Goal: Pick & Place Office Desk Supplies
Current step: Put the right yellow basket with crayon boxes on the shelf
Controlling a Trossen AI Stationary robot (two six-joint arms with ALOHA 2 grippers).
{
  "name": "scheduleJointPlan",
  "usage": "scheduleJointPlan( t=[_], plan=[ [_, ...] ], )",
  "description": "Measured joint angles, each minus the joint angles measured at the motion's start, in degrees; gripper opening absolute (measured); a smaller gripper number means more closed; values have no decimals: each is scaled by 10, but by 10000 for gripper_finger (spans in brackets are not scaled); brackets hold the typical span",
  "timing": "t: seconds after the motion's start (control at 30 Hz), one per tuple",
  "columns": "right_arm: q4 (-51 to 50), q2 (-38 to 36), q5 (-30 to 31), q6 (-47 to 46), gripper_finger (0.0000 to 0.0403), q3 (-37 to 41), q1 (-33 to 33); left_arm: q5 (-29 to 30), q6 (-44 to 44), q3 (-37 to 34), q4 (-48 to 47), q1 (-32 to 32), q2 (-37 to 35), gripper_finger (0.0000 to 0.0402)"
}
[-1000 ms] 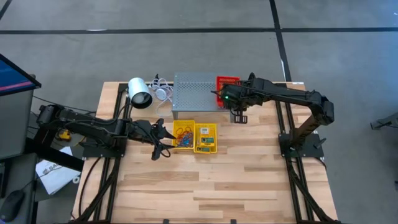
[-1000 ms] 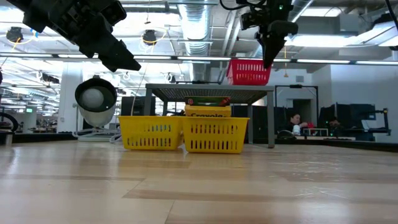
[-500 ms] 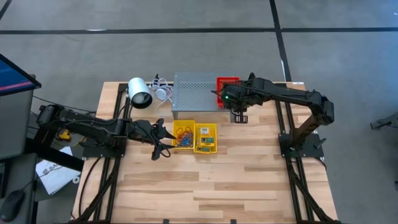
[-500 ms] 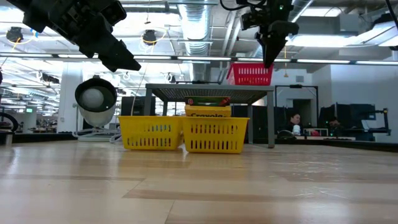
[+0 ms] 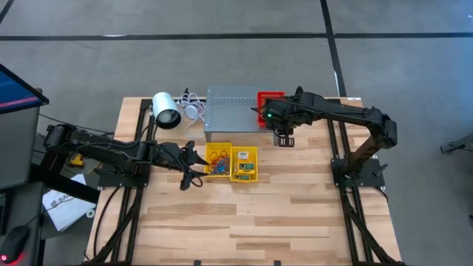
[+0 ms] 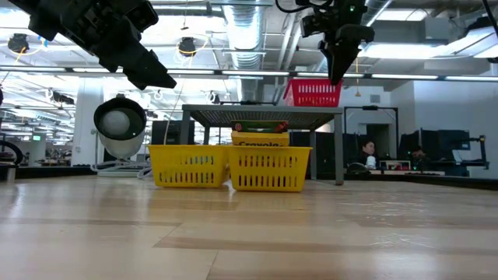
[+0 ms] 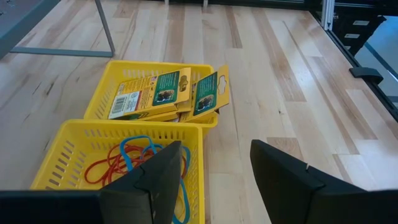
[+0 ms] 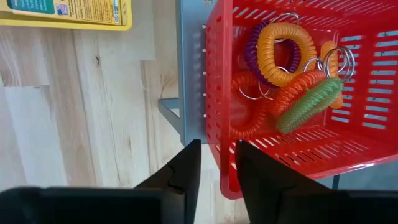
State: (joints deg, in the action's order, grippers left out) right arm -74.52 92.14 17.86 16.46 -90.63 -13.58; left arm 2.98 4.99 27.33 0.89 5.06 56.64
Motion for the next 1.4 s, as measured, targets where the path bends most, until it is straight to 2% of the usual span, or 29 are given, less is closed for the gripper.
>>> scheduleJointPlan(
  t=[0.4,0.6,0.9,1.23,1.3,1.4],
  plan=[
    [15,0,4,-6,174,0,0,0,0,0,0,0,0,186],
    [15,0,49,-8,201,0,0,0,0,0,0,0,0,186],
    [14,-8,51,-10,208,0,2,0,0,0,0,0,0,186],
    [39,-93,47,-42,208,-1,42,0,0,0,0,0,0,186],
    [40,-115,38,-71,209,-1,60,0,0,0,0,0,0,186],
    [61,-145,-12,-107,209,-1,93,0,0,0,0,0,0,186]
  ],
)
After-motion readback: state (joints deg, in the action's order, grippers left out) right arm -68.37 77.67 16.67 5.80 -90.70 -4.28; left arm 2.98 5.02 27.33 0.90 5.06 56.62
